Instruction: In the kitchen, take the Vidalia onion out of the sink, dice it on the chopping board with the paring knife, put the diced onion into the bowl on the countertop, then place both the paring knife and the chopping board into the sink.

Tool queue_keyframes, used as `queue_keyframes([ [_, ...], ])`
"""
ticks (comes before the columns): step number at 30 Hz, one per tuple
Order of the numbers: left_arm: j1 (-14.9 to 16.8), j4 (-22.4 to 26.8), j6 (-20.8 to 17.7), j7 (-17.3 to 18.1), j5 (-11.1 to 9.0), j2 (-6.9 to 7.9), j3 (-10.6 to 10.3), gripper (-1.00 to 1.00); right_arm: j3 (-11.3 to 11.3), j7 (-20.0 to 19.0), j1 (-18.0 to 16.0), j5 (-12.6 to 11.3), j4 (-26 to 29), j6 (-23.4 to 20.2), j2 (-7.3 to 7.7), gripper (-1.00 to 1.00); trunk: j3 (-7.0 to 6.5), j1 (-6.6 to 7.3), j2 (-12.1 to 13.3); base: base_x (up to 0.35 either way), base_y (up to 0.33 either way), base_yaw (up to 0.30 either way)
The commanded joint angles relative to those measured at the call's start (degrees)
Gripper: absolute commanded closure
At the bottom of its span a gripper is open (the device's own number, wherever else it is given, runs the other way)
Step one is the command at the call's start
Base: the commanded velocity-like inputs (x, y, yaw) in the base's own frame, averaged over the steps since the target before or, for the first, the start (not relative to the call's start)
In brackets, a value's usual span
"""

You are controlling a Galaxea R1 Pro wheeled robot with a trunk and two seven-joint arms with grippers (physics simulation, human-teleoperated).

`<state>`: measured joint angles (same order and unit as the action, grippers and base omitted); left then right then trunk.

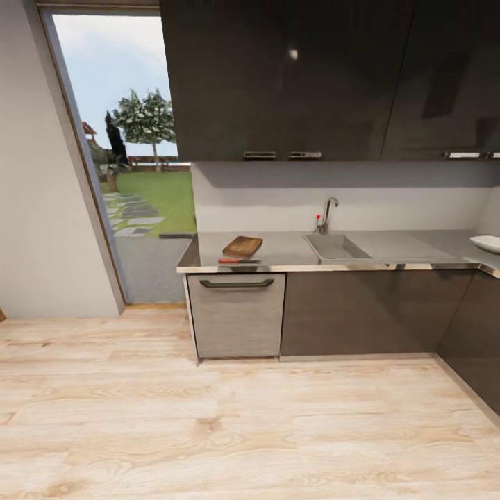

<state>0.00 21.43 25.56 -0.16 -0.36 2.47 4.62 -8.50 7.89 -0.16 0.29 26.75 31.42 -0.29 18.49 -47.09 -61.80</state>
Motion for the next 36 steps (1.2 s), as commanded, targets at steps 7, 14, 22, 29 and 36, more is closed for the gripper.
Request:
queue_keyframes([
  [7, 0.0, 0.0, 0.1, 0.0, 0.0, -0.01, 0.0, -1.00, -0.1, 0.0, 0.0, 0.1, 0.0, 0.1, 0.01, -1.00, -1.21, 1.54, 2.8, 0.000, 0.000, 0.000],
  [14, 0.0, 0.0, 0.1, 0.0, 0.0, -0.01, 0.1, -1.00, -0.1, 0.0, 0.0, 0.1, 0.0, 0.1, 0.02, -1.00, -2.47, 3.08, 5.6, 0.000, 0.000, 0.000],
  [22, 0.0, 0.0, 0.1, 0.0, -0.1, -0.01, 0.0, -1.00, -0.1, 0.0, 0.0, 0.1, 0.0, 0.1, 0.02, -1.00, -3.90, 4.84, 8.8, 0.000, 0.000, 0.000],
  [29, 0.0, 0.0, 0.1, 0.0, -0.1, -0.01, 0.0, -1.00, -0.1, 0.0, 0.0, 0.1, 0.0, 0.1, 0.02, -1.00, -5.16, 6.37, 11.6, 0.000, 0.000, 0.000],
  [36, 0.0, 0.0, 0.1, 0.0, -0.1, -0.01, 0.0, -1.00, -0.1, 0.0, 0.0, 0.1, 0.0, 0.1, 0.02, -1.00, -6.42, 7.91, 14.4, 0.000, 0.000, 0.000],
])
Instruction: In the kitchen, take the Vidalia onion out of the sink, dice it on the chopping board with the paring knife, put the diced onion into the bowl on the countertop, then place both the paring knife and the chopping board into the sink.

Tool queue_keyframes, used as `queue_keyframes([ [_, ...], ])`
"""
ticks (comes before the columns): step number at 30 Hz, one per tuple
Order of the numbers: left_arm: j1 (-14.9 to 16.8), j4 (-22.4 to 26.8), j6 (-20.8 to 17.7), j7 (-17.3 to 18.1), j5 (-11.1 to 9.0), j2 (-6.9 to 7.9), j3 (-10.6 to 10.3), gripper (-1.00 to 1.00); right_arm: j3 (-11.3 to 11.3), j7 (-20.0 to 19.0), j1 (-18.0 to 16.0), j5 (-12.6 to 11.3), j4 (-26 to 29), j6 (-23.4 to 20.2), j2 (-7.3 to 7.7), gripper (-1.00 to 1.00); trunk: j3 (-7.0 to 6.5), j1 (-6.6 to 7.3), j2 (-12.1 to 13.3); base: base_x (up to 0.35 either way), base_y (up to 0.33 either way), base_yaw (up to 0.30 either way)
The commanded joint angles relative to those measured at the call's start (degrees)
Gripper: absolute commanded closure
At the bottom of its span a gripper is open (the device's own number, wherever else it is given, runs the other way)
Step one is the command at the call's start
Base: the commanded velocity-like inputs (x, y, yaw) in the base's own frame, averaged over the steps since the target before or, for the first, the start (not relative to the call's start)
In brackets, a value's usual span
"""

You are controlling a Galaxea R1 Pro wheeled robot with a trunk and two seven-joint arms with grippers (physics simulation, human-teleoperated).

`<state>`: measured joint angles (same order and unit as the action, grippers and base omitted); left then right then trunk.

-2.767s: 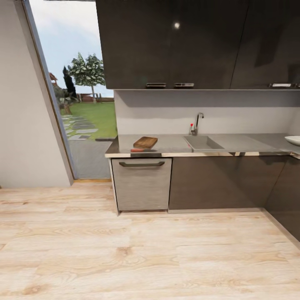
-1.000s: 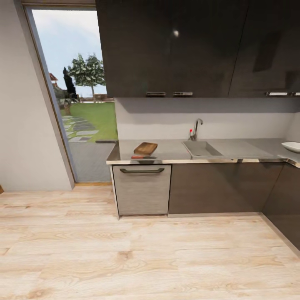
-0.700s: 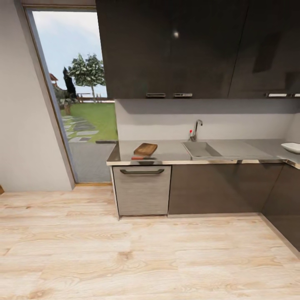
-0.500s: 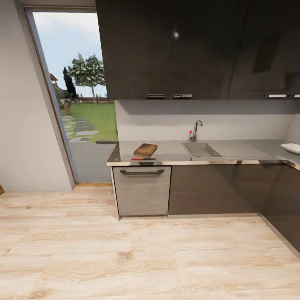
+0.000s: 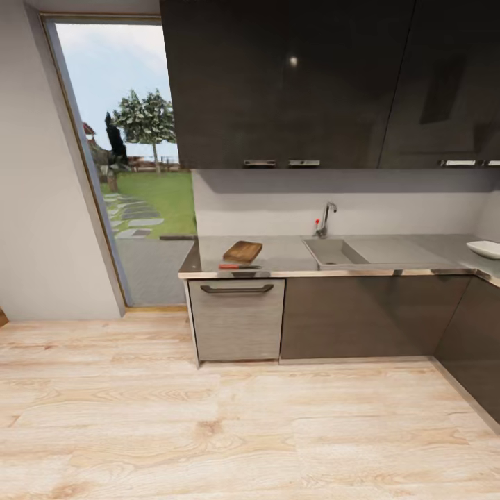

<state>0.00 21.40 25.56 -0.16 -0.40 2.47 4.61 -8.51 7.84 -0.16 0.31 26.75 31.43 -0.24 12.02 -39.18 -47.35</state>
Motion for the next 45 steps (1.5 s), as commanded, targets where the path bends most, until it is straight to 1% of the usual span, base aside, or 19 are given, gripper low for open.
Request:
queue_keyframes([
  [1, 0.0, 0.0, 0.1, 0.0, 0.0, -0.01, 0.1, -1.00, -0.1, 0.1, 0.0, 0.0, 0.0, 0.1, -0.03, -1.00, -0.12, 0.22, 0.4, 0.000, 0.000, 0.000],
  [45, 0.0, -0.5, 0.1, 0.0, 0.0, -0.10, 0.1, -1.00, 0.0, 0.1, 0.0, 0.0, 0.0, 0.1, -0.03, -1.00, -8.02, 9.88, 18.0, 0.000, 0.000, 0.000],
])
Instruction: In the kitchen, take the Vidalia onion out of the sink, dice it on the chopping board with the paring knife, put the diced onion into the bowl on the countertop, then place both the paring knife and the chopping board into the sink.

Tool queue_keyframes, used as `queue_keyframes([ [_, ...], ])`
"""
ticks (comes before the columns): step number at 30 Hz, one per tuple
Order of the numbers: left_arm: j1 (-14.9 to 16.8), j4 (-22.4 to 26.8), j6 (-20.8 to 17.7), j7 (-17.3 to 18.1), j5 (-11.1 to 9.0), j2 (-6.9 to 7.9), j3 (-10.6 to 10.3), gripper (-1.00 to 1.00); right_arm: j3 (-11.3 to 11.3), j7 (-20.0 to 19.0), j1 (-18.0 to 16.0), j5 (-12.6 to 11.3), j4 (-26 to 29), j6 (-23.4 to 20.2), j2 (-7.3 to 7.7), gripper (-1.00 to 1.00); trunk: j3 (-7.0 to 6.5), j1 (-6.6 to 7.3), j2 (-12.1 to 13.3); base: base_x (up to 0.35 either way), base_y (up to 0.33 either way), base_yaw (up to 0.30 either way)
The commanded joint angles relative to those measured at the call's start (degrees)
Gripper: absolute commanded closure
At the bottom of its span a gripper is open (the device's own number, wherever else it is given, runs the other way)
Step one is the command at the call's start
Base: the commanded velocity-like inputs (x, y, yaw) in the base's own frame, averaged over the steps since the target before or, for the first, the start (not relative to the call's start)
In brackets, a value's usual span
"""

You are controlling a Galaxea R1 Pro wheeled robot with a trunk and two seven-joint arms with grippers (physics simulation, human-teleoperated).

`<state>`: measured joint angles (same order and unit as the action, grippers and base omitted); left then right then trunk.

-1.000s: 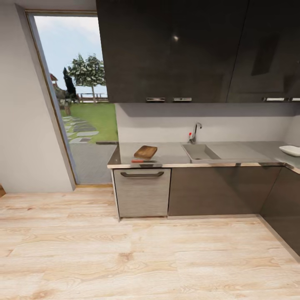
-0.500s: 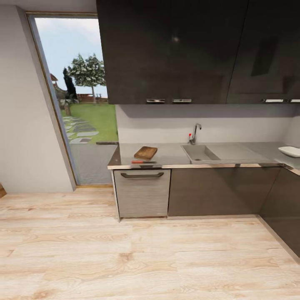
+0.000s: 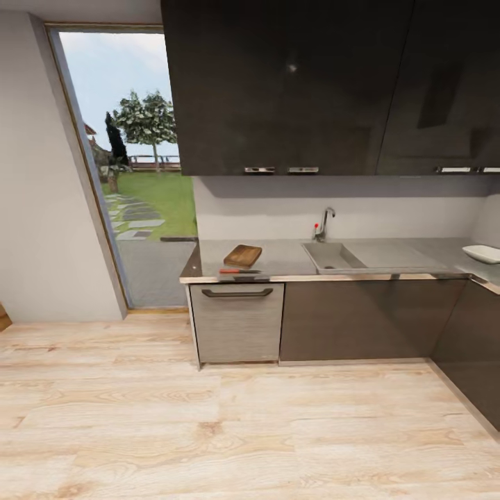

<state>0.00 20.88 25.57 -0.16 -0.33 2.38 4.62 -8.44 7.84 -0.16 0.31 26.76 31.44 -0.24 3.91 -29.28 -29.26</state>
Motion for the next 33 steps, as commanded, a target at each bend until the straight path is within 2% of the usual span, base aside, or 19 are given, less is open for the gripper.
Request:
queue_keyframes([
  [1, 0.0, 0.0, 0.1, 0.0, 0.0, -0.01, 0.1, -1.00, -0.1, 0.1, 0.0, 0.0, 0.0, 0.1, -0.03, -1.00, -0.09, 0.20, 0.3, 0.000, 0.000, 0.000],
  [16, 0.0, -0.1, 0.1, 0.0, 0.0, -0.01, 0.1, -1.00, -0.1, 0.1, 0.0, 0.1, 0.0, 0.1, -0.03, -1.00, -2.79, 3.49, 6.3, 0.000, 0.000, 0.000],
  [33, 0.0, -0.1, 0.1, 0.0, 0.0, -0.01, 0.1, -1.00, -0.1, 0.1, 0.0, 0.1, 0.0, 0.1, -0.03, -1.00, -2.79, 3.49, 6.3, 0.000, 0.000, 0.000],
])
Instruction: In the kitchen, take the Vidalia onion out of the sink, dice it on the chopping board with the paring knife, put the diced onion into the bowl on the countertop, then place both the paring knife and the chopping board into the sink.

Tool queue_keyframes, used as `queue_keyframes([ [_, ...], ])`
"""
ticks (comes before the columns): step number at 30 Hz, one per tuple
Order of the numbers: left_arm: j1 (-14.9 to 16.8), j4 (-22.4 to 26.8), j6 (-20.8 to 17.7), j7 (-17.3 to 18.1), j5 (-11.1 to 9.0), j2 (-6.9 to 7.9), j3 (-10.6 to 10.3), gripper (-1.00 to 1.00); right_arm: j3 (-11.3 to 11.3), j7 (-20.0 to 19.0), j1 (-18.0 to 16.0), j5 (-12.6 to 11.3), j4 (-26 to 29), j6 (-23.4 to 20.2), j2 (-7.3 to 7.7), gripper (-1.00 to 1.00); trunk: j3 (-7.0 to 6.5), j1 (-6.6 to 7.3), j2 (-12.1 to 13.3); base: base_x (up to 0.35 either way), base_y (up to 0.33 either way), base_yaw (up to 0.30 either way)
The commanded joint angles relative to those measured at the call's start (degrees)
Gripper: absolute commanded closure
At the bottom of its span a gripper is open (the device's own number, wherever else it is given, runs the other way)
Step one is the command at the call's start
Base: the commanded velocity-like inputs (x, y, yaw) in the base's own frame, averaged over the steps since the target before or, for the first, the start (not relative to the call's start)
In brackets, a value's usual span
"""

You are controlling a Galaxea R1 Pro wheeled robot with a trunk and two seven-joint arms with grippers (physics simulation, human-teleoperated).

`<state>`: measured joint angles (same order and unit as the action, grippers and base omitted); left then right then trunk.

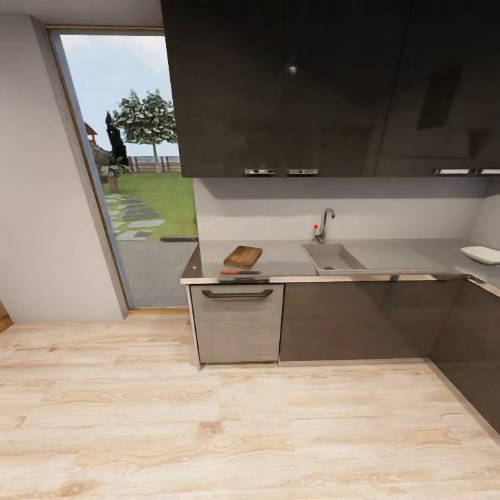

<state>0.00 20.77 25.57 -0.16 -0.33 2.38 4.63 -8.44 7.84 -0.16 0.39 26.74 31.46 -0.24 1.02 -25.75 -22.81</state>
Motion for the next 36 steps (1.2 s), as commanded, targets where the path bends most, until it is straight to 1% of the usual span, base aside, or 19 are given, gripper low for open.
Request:
queue_keyframes([
  [1, 0.0, 0.1, 0.1, 0.0, 0.0, -0.01, 0.0, -1.00, -0.1, 0.1, 0.0, 0.1, 0.0, 0.1, -0.03, -1.00, 0.11, -0.04, -0.1, 0.000, 0.000, 0.000],
  [15, 0.0, 0.1, 0.1, 0.0, 0.0, -0.01, 0.0, -1.00, 0.0, 0.0, 0.0, 0.1, 0.0, 0.1, -0.03, -1.00, 0.11, -0.04, -0.1, 0.000, 0.000, 0.000],
  [18, -1.0, -0.9, 1.1, 0.0, -0.2, 0.98, 1.0, -1.00, 0.5, -1.0, -0.7, -0.2, 1.0, 1.1, -1.01, -1.00, 0.11, -0.04, -0.1, 0.000, 0.000, 0.000],
  [19, -1.3, -1.2, 1.4, 0.0, -0.2, 1.14, 1.0, -1.00, 0.5, -1.3, -0.7, -0.2, 1.3, 1.1, -1.34, -1.00, 0.11, -0.04, -0.1, 0.000, 0.000, 0.000],
  [30, -4.9, -4.8, 4.9, -0.1, -0.2, 1.13, 0.9, -1.00, 0.4, -1.4, -0.8, -0.1, 1.0, 2.1, -1.63, -1.00, 0.11, -0.04, -0.1, 0.000, 0.000, 0.000],
  [36, -6.9, -5.0, 6.8, -0.1, -0.2, 1.13, 0.9, -1.00, 0.4, -1.4, -0.8, -0.1, 1.0, 2.2, -1.65, -1.00, 0.11, -0.04, -0.1, 0.094, 0.000, 0.000],
])
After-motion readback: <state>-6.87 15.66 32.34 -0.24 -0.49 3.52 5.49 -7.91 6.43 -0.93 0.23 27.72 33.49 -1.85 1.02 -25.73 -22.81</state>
